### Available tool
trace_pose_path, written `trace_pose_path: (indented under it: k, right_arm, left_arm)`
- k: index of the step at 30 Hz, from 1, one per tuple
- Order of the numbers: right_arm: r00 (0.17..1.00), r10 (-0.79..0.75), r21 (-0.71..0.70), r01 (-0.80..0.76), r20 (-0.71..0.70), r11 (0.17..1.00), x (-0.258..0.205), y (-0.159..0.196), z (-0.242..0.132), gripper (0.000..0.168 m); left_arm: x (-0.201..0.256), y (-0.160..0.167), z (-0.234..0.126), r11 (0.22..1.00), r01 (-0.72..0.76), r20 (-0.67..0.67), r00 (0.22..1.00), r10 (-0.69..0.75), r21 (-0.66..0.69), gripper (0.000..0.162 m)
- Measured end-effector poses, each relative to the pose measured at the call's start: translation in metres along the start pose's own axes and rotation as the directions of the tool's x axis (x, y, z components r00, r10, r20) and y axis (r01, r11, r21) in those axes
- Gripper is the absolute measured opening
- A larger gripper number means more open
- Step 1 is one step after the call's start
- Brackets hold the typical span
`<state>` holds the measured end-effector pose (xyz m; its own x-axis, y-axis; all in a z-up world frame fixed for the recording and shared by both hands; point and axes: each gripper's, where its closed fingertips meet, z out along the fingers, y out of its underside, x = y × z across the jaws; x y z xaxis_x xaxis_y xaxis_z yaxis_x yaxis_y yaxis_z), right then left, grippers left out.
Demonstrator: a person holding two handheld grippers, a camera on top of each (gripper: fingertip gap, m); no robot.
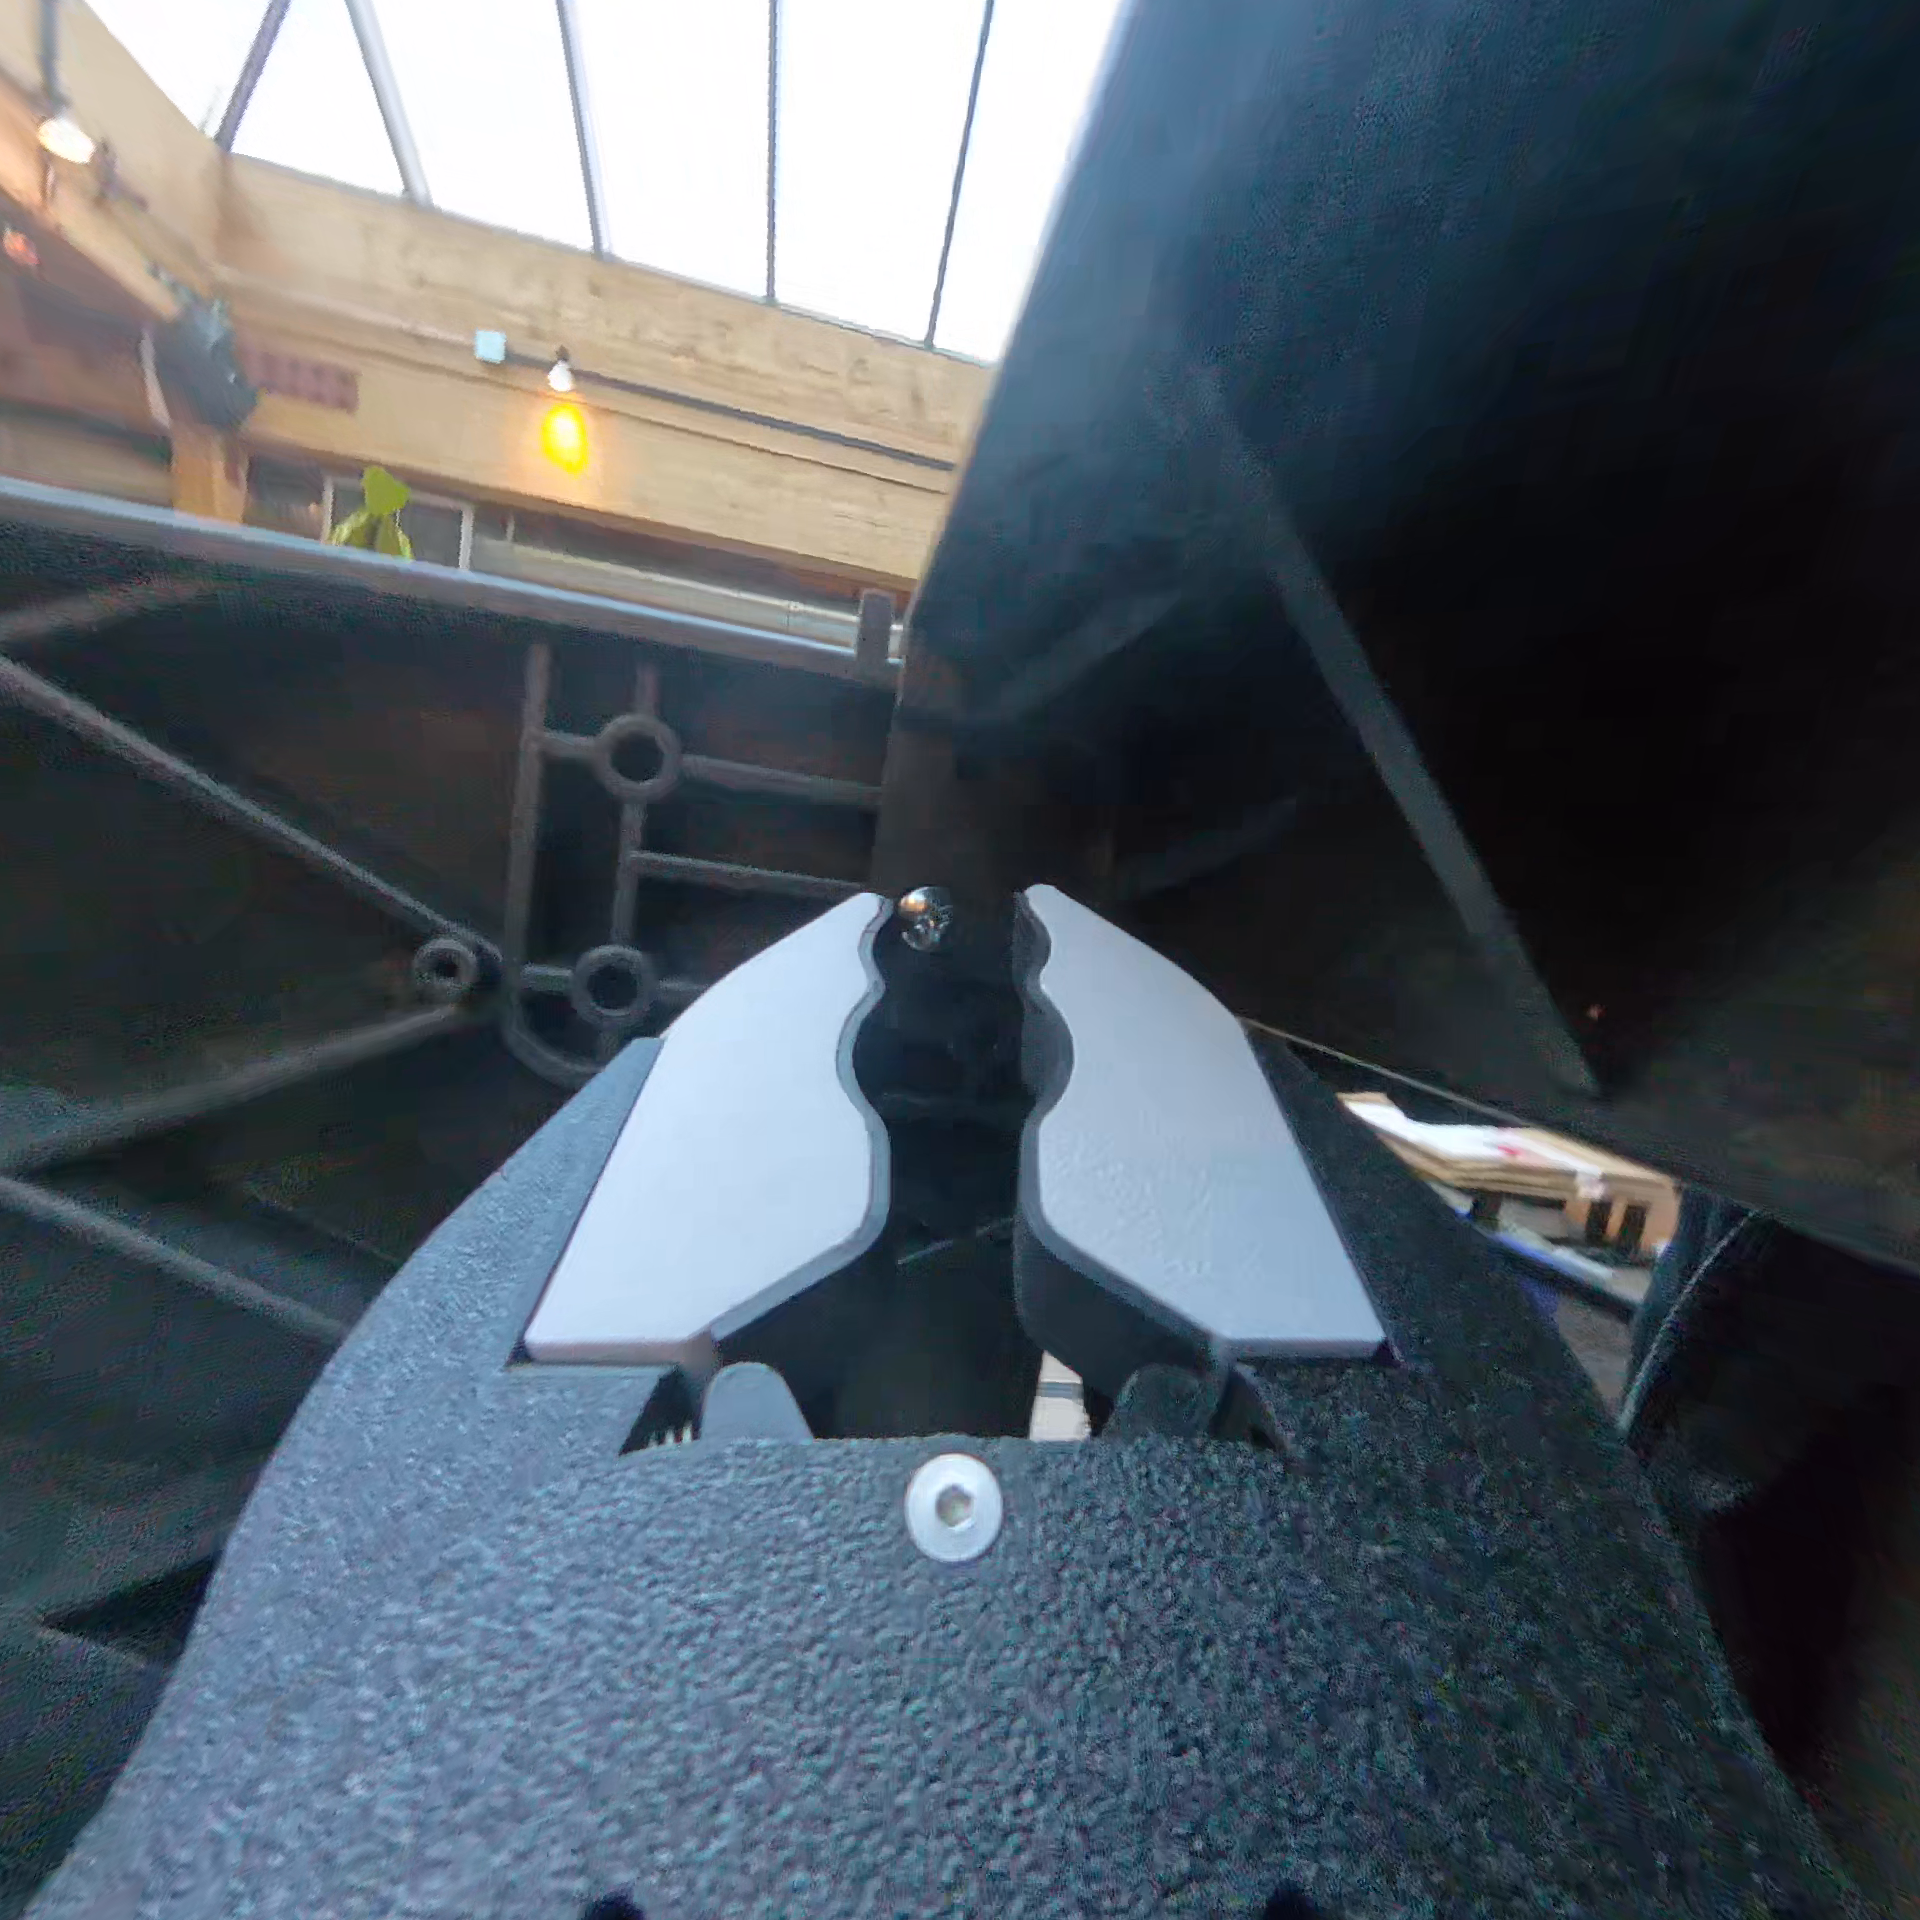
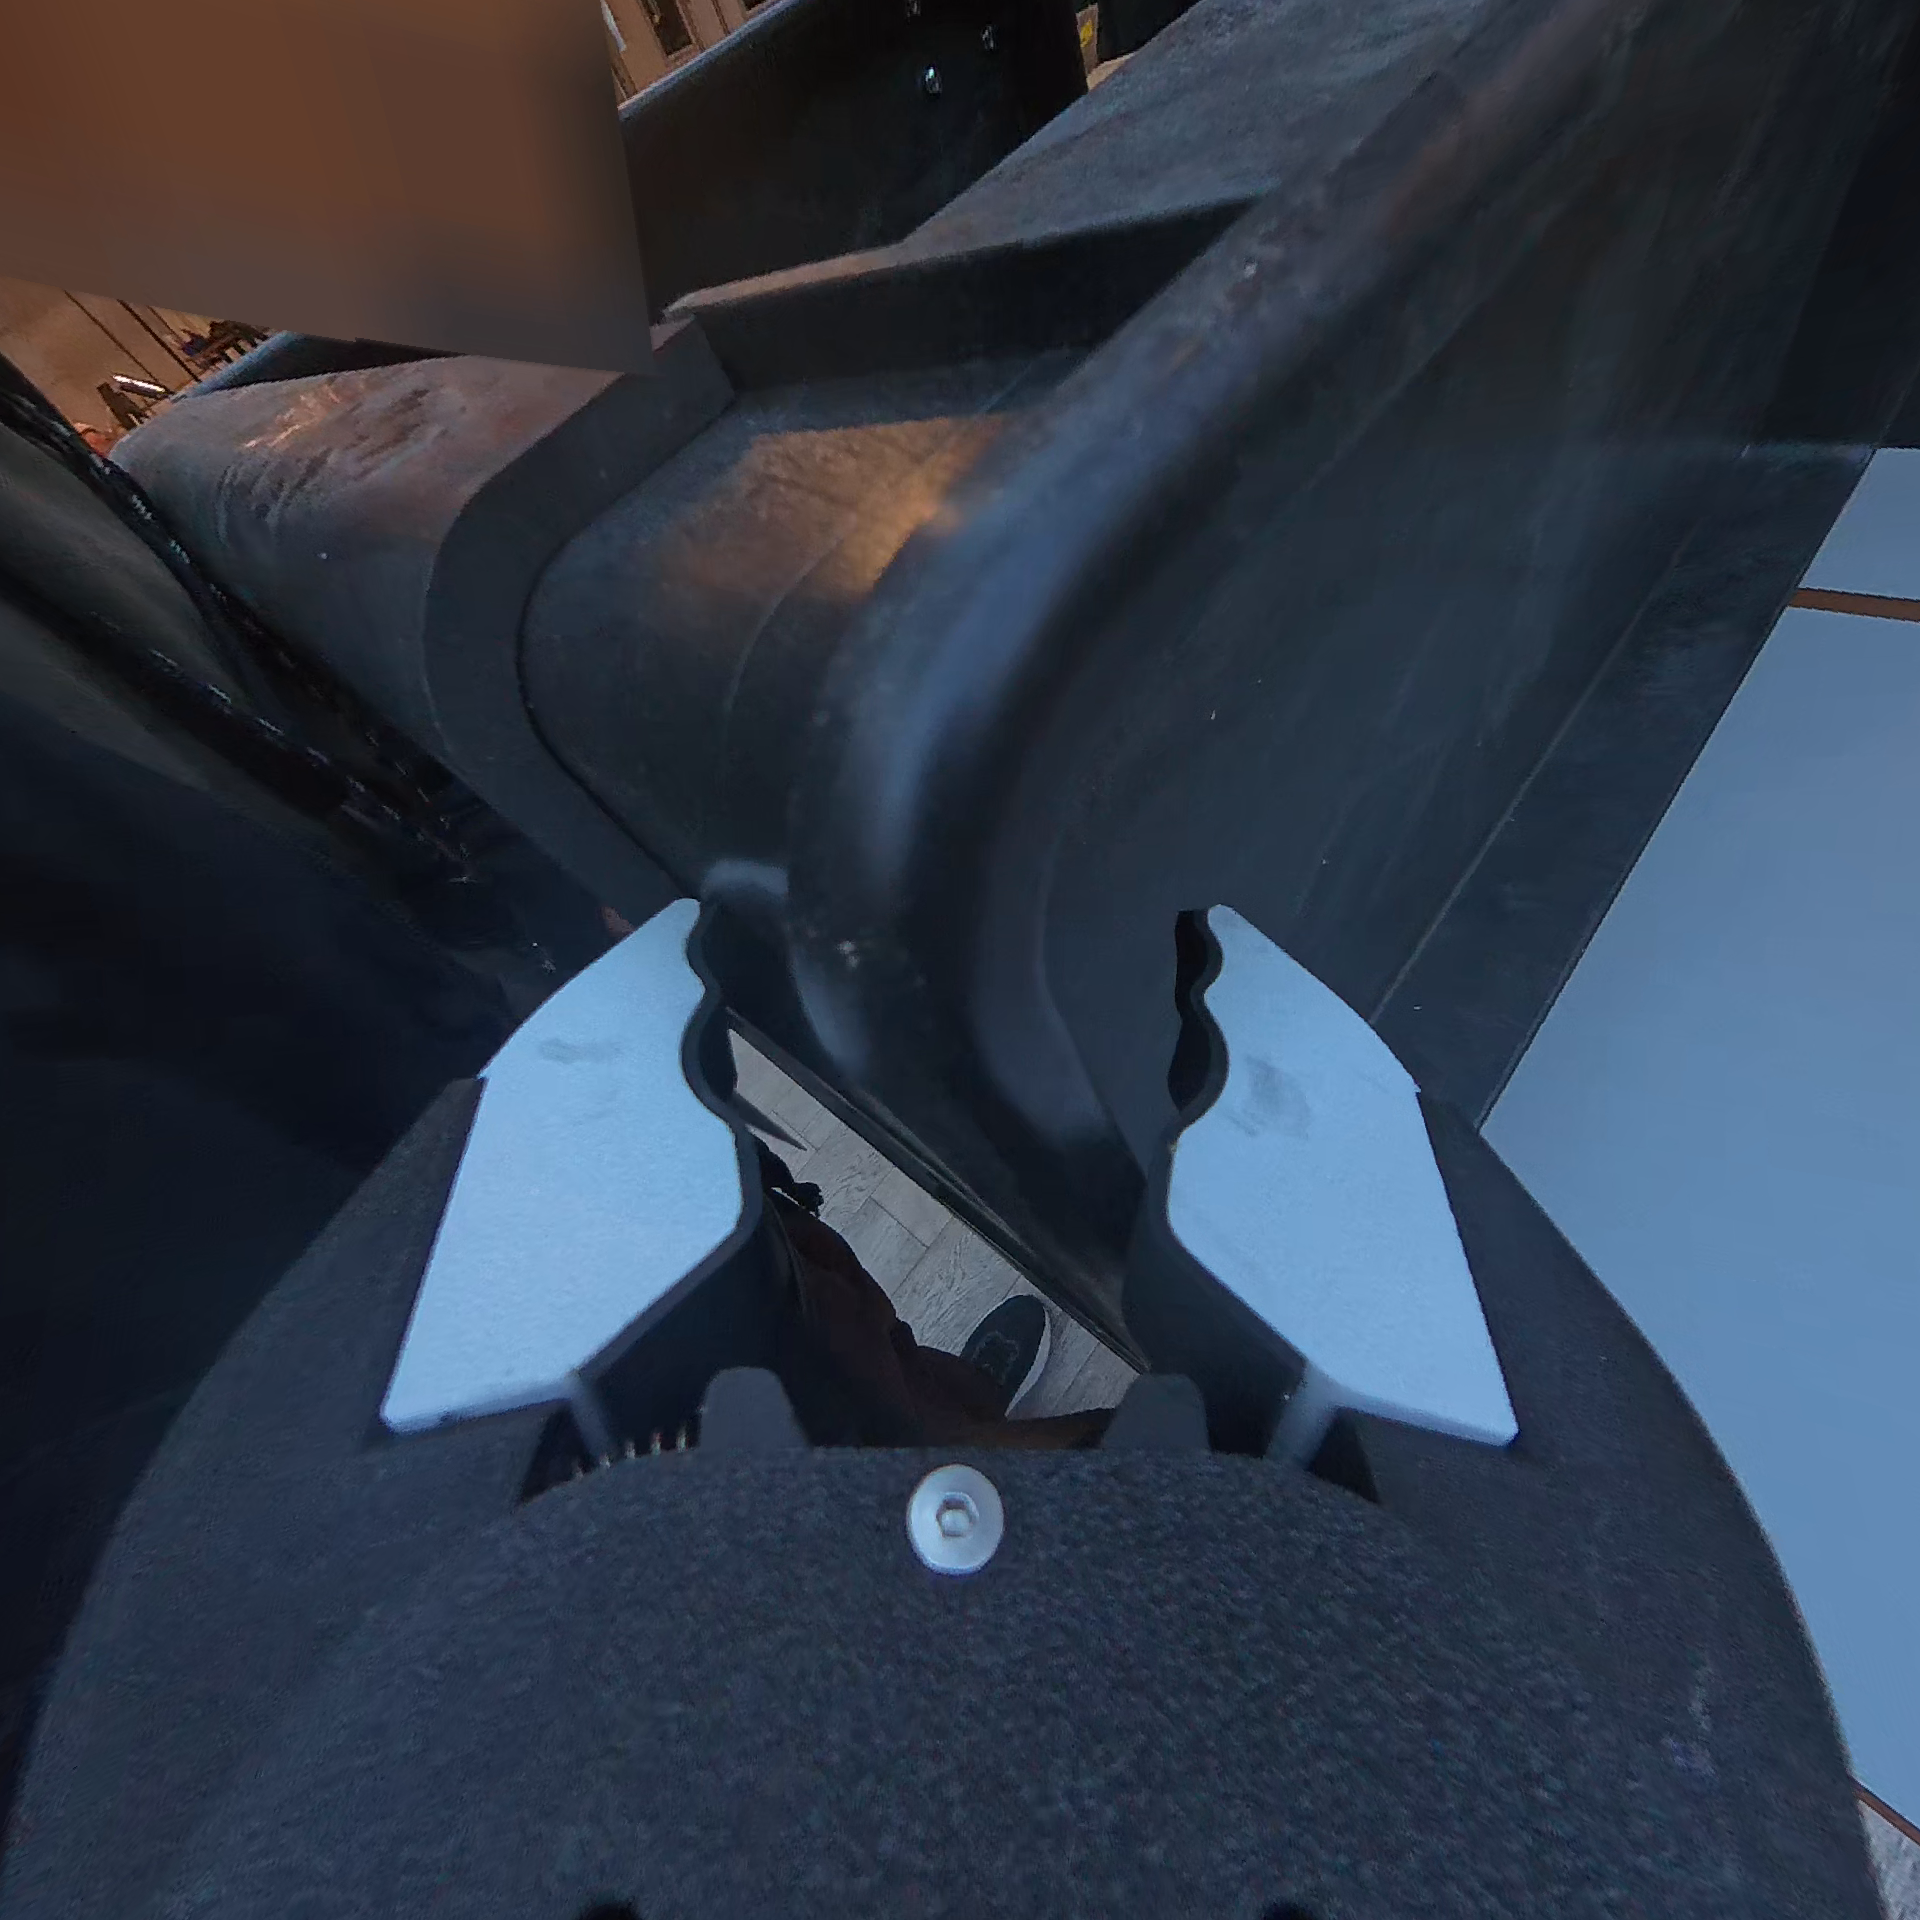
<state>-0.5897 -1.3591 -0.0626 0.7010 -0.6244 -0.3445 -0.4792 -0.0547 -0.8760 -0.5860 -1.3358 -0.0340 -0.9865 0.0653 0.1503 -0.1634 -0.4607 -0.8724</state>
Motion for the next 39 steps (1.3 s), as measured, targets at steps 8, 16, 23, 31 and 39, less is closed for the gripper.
trace_pose_path:
  k: [8, 16, 23, 31, 39]
  right_arm:
    - [1.000, 0.001, -0.005, -0.001, 0.005, 1.000, 0.000, 0.000, 0.000, 0.086]
    - [1.000, -0.005, 0.005, 0.005, 0.000, 1.000, 0.001, 0.000, 0.000, 0.086]
    - [1.000, -0.017, 0.033, 0.017, -0.012, 0.999, 0.001, 0.000, -0.002, 0.086]
    - [0.965, -0.014, -0.123, -0.019, -0.261, 0.992, 0.040, 0.042, -0.065, 0.059]
    - [0.392, -0.653, -0.751, -0.186, -0.648, 0.633, 0.138, 0.047, -0.176, 0.002]
  left_arm:
    - [-0.005, 0.004, 0.008, 0.987, 0.158, 0.049, 0.987, -0.156, -0.032, 0.012]
    - [-0.007, 0.006, 0.007, 0.992, -0.083, 0.041, 0.995, 0.087, -0.098, 0.012]
    - [-0.009, 0.006, -0.002, 0.997, -0.057, -0.023, 0.998, 0.056, -0.052, 0.021]
    - [-0.058, 0.073, -0.088, 0.934, 0.060, 0.225, 0.974, 0.023, -0.353, 0.030]
    - [-0.113, 0.128, -0.177, 0.679, 0.235, 0.449, 0.880, 0.156, -0.696, 0.000]
